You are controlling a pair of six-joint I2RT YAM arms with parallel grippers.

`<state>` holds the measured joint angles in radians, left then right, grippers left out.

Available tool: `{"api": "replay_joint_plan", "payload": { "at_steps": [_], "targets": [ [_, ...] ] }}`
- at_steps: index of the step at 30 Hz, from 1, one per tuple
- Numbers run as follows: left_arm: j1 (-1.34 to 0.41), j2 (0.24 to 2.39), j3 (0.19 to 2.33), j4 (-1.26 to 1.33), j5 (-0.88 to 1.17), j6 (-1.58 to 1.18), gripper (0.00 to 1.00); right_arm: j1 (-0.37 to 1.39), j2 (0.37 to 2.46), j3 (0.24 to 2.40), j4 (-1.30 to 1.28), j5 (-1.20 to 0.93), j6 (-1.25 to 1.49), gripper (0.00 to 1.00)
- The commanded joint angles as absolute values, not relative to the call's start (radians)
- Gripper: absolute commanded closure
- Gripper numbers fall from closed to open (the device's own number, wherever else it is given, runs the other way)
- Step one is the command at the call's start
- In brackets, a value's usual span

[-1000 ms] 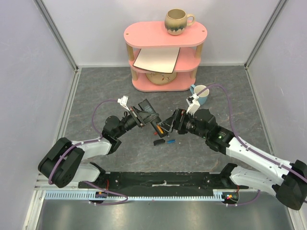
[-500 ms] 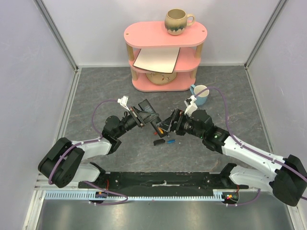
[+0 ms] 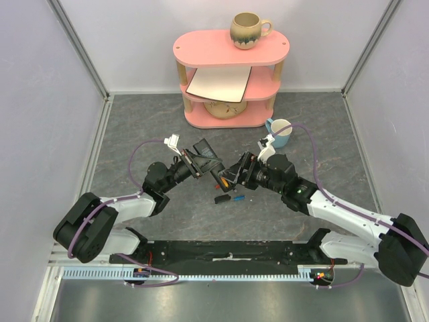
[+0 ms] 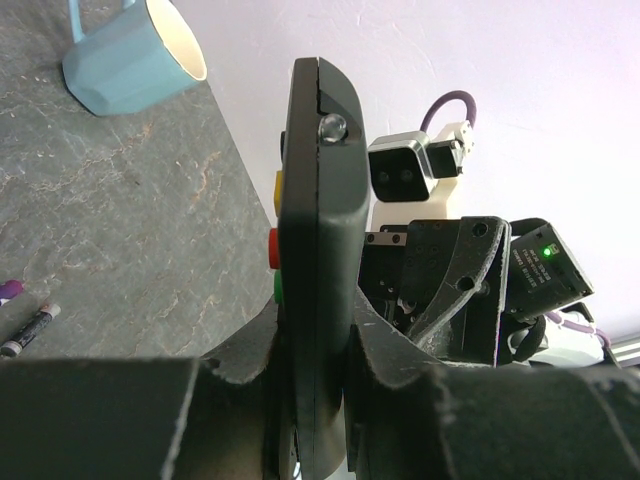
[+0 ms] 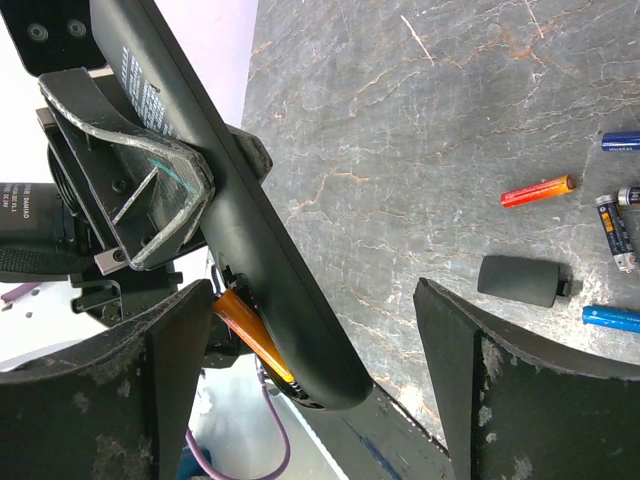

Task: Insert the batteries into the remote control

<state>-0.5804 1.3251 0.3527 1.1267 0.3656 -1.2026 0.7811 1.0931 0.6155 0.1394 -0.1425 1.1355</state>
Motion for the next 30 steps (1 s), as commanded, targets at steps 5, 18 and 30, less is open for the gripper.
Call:
{"api": "replay_joint_plan", "payload": {
  "at_steps": [5, 18, 30],
  "targets": [
    [-0.584, 1.287, 0.364, 1.203, 0.322, -1.164, 0.98, 0.775, 1.094, 0.583, 0.187, -0.155, 1.170, 0.13],
    [-0.584, 1.289, 0.367, 1.226, 0.316, -1.169, 0.98, 0.775, 1.112, 0.578, 0.199, -0.192, 1.177, 0.13],
    [-0.584, 1.275, 0.385, 1.233, 0.298, -1.172, 0.98, 0.775, 1.104, 0.531, 0.232, -0.204, 1.207, 0.19]
  ]
}}
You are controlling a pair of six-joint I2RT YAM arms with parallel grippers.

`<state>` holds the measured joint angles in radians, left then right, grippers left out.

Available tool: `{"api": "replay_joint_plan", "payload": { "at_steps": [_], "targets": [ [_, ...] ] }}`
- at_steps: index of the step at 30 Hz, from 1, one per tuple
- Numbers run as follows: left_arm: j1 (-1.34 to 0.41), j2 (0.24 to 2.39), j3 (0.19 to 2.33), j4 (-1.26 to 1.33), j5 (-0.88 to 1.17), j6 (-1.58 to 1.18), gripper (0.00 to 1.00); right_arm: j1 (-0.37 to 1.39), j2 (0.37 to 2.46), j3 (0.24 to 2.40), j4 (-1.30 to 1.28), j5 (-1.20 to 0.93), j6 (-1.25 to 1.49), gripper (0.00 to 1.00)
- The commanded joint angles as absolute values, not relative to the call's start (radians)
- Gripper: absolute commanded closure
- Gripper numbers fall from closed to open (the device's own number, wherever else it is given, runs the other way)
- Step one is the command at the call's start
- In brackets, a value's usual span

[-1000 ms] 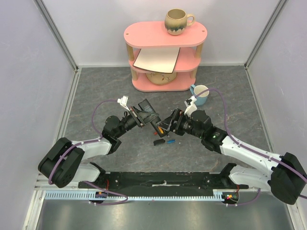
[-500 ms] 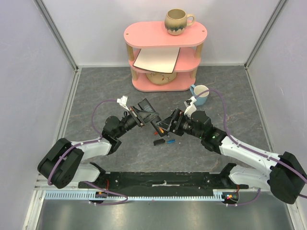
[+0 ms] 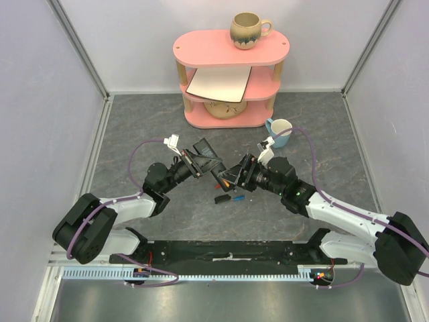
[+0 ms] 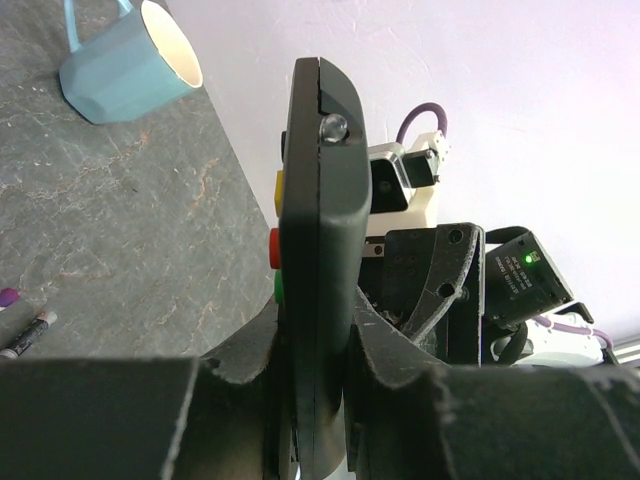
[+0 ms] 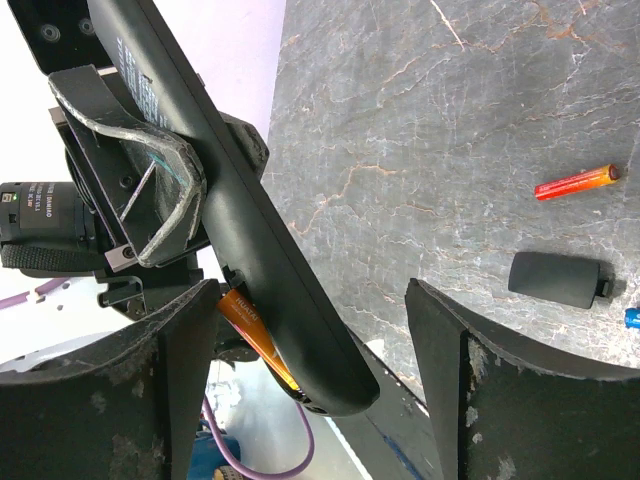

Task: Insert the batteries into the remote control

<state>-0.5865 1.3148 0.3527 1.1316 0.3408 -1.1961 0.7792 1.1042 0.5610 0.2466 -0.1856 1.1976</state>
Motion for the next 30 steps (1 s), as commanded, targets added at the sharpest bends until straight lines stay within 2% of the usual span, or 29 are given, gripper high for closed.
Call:
{"api": "replay_joint_plan", "payload": {
  "at_steps": [1, 13, 20, 22, 23, 26, 30],
  "targets": [
    [-0.584, 1.275, 0.390, 1.233, 0.296, -1.173, 0.98, 0.775, 1.103, 0.525, 0.233, -0.203, 1.212, 0.20],
    [-0.583, 1.272, 0.426, 1.232, 0.285, -1.190, 0.98, 0.775, 1.100, 0.483, 0.256, -0.212, 1.219, 0.27],
    [-0.584, 1.276, 0.448, 1.230, 0.290, -1.200, 0.98, 0.773, 1.103, 0.468, 0.265, -0.221, 1.216, 0.40],
    [-0.583, 1.278, 0.451, 1.223, 0.301, -1.198, 0.98, 0.775, 1.100, 0.475, 0.270, -0.225, 1.206, 0.36],
    [-0.583, 1.279, 0.451, 1.220, 0.305, -1.198, 0.98, 0.775, 1.095, 0.483, 0.265, -0.224, 1.203, 0.27],
    [-0.584, 1.282, 0.434, 1.192, 0.316, -1.186, 0.98, 0.773, 1.071, 0.531, 0.224, -0.201, 1.178, 0.13],
    [-0.584, 1.284, 0.384, 1.177, 0.310, -1.184, 0.98, 0.764, 1.052, 0.623, 0.158, -0.181, 1.135, 0.06]
  ]
}}
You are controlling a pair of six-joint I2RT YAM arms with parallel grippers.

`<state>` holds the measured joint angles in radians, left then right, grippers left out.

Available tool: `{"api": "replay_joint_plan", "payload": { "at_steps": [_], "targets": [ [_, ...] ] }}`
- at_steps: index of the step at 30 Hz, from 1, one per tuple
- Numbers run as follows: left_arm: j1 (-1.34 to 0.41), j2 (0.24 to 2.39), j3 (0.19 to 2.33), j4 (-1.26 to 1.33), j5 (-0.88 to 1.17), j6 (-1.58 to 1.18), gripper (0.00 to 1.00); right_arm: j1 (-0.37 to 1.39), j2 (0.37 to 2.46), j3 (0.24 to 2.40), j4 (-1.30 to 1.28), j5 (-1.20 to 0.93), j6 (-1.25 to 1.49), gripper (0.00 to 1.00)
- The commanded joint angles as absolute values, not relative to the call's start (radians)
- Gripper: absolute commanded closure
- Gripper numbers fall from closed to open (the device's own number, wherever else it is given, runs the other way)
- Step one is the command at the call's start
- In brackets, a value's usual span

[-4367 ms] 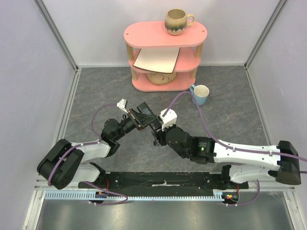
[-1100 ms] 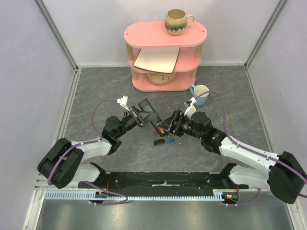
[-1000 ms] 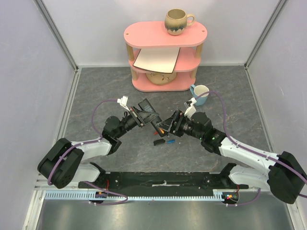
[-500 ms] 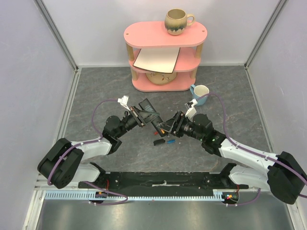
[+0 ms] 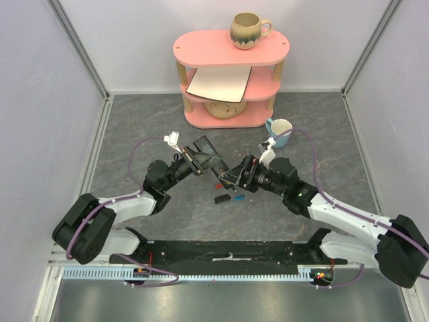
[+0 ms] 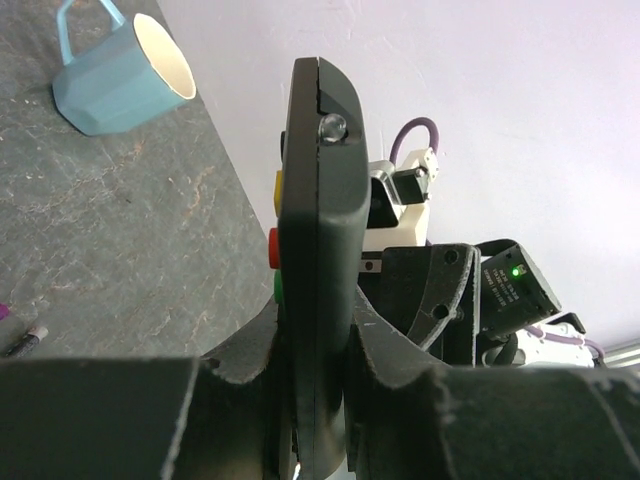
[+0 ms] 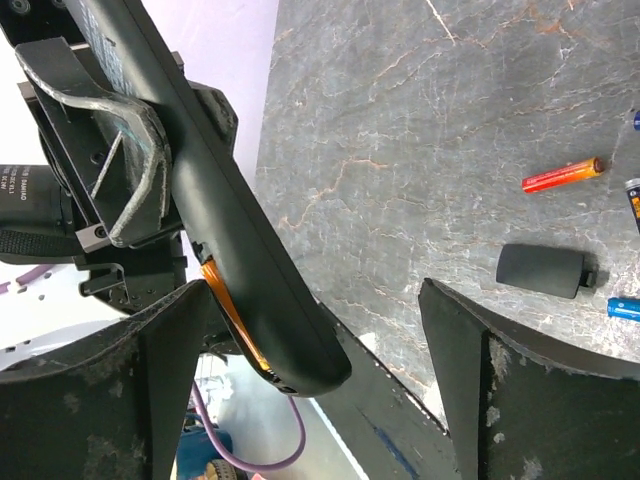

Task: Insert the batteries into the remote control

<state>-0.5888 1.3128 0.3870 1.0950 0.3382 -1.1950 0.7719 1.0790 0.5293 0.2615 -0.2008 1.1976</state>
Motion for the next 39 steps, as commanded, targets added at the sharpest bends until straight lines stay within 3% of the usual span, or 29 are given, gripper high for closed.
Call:
{"api": "replay_joint_plan", "payload": {
  "at_steps": [1, 12, 18, 21, 23, 27, 32, 39],
  "targets": [
    [-0.584, 1.284, 0.377, 1.175, 0.311, -1.183, 0.98, 0.759, 1.052, 0.636, 0.150, -0.181, 1.129, 0.05],
    [-0.583, 1.275, 0.344, 1.158, 0.322, -1.180, 0.98, 0.707, 0.942, 0.819, -0.119, -0.100, 0.847, 0.02],
    [-0.580, 1.220, 0.319, 1.080, 0.363, -1.178, 0.98, 0.709, 0.995, 0.770, -0.239, 0.034, 0.683, 0.10],
    [-0.578, 1.172, 0.305, 1.039, 0.367, -1.160, 0.98, 0.707, 0.965, 0.710, -0.137, -0.078, 0.675, 0.12],
    [-0.578, 1.147, 0.302, 1.020, 0.365, -1.146, 0.98, 0.707, 0.933, 0.668, -0.037, -0.132, 0.730, 0.06],
    [-0.578, 1.149, 0.307, 1.019, 0.368, -1.143, 0.98, 0.709, 0.956, 0.635, 0.104, -0.253, 0.833, 0.05],
    [-0.578, 1.169, 0.334, 1.040, 0.400, -1.157, 0.98, 0.707, 0.983, 0.565, 0.282, -0.328, 0.940, 0.11],
    [-0.578, 1.164, 0.337, 1.048, 0.423, -1.167, 0.98, 0.709, 1.012, 0.571, 0.293, -0.402, 0.911, 0.23]
  ]
}}
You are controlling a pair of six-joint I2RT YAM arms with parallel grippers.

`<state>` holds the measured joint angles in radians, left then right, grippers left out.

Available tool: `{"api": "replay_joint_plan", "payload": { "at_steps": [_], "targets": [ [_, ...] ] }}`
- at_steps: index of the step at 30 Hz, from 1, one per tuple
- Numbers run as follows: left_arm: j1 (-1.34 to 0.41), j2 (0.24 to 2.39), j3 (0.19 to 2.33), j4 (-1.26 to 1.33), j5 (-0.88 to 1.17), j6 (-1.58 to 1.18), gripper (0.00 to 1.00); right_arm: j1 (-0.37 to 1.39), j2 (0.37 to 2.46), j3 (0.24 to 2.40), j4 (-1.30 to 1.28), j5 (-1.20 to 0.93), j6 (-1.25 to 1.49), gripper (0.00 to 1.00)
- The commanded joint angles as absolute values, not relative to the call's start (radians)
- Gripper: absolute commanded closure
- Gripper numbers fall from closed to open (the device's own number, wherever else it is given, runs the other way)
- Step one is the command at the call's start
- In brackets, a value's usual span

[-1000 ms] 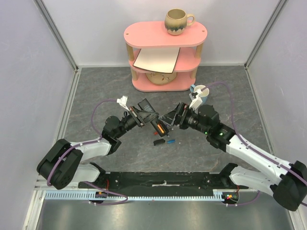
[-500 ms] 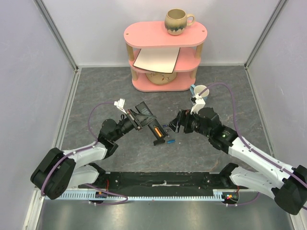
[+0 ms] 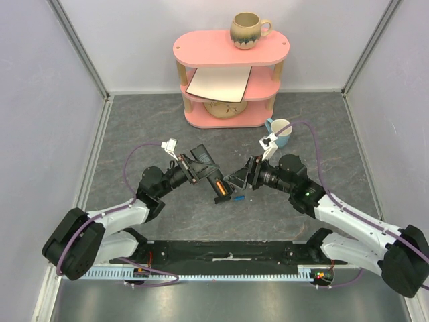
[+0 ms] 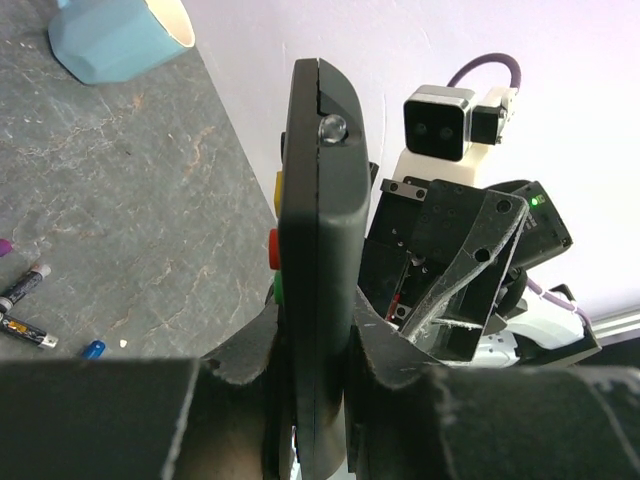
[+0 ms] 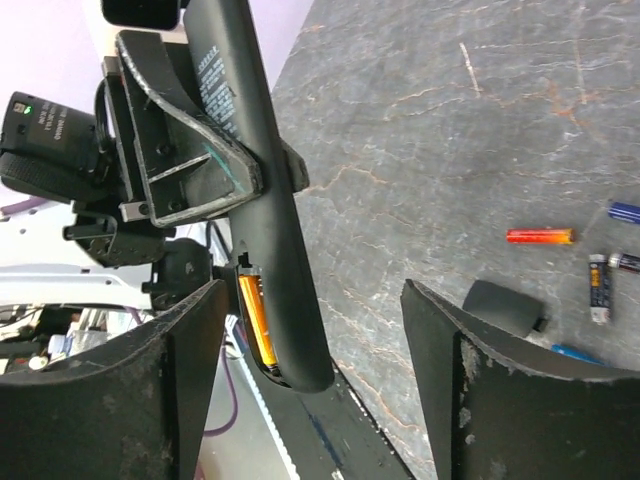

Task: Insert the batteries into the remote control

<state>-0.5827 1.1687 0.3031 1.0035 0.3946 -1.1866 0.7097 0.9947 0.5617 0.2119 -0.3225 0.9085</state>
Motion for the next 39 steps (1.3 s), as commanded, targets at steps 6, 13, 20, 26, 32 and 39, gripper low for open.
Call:
{"api": "replay_joint_plan", "payload": {
  "at_steps": [6, 13, 20, 26, 32, 39],
  "targets": [
    [-0.578, 1.177, 0.351, 1.049, 0.426, -1.172, 0.98, 0.729, 1.045, 0.618, 0.244, -0.446, 0.847, 0.26],
    [-0.578, 1.197, 0.370, 1.071, 0.433, -1.187, 0.98, 0.749, 1.062, 0.646, 0.180, -0.428, 0.801, 0.30],
    [-0.578, 1.186, 0.362, 1.071, 0.431, -1.189, 0.98, 0.747, 1.043, 0.627, 0.196, -0.402, 0.821, 0.32],
    [-0.578, 1.175, 0.351, 1.071, 0.431, -1.190, 0.98, 0.749, 1.035, 0.618, 0.204, -0.371, 0.841, 0.34],
    [-0.578, 1.167, 0.347, 1.072, 0.426, -1.190, 0.98, 0.749, 1.046, 0.606, 0.207, -0.370, 0.845, 0.37],
    [-0.578, 1.160, 0.362, 1.072, 0.426, -1.192, 0.98, 0.747, 1.058, 0.607, 0.187, -0.367, 0.836, 0.41]
  ]
}}
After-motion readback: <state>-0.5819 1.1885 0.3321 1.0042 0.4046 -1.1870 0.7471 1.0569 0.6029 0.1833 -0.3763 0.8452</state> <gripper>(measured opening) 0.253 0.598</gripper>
